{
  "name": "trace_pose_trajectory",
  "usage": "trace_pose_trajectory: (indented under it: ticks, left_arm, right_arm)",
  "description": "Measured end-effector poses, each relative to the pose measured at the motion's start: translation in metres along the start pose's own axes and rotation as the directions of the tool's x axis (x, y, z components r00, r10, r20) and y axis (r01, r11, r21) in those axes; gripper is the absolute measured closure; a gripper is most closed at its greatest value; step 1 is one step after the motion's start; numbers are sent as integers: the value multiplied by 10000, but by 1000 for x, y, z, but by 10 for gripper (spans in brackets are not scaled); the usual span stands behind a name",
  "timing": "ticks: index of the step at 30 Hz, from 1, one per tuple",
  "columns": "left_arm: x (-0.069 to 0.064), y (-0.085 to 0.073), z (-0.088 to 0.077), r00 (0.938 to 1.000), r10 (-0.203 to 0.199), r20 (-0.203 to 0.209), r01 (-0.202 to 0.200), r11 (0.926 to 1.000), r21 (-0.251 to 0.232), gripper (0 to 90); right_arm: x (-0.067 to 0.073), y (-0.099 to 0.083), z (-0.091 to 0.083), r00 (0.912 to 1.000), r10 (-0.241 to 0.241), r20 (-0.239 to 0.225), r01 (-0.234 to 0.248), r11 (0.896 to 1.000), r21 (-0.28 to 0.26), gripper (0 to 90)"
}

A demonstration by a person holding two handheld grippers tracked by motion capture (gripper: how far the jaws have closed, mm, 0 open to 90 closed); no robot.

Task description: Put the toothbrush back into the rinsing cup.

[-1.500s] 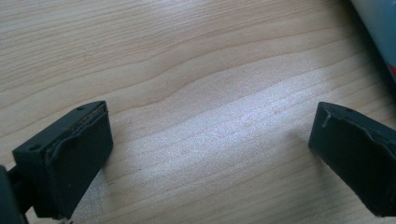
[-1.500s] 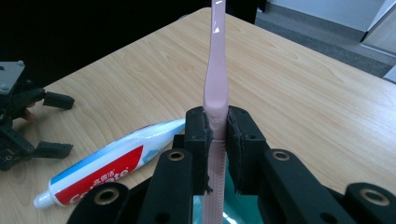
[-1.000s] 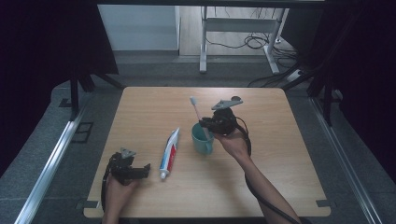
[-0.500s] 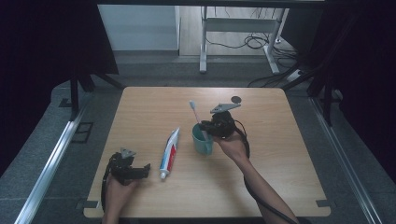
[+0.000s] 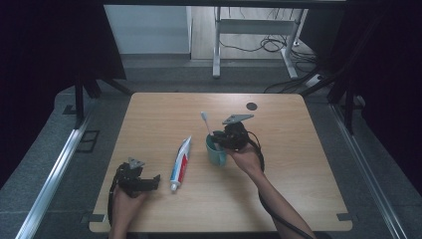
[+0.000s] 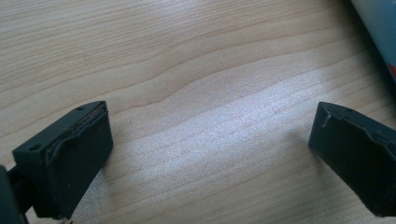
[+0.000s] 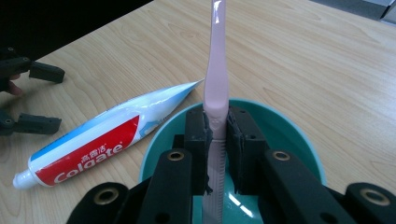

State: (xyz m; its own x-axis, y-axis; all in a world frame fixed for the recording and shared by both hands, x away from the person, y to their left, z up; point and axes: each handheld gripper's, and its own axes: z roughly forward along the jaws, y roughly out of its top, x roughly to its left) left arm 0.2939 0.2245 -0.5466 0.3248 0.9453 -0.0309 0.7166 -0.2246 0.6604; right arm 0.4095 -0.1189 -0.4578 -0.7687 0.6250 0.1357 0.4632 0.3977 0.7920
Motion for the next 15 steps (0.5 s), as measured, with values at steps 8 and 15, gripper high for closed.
trace_pose_trajectory:
  ticks: [8,15]
  left_arm:
    - [0,0,0,10000,5,0,-5,10000,2,0]
    - [0,0,0,10000,1,3,-1,10000,-3,0]
  right_arm:
    - [-1,-6,7,10000,88,9,-88,9998,177,787]
    - [-3,-10,11,9999,158,2,-158,9994,308,786]
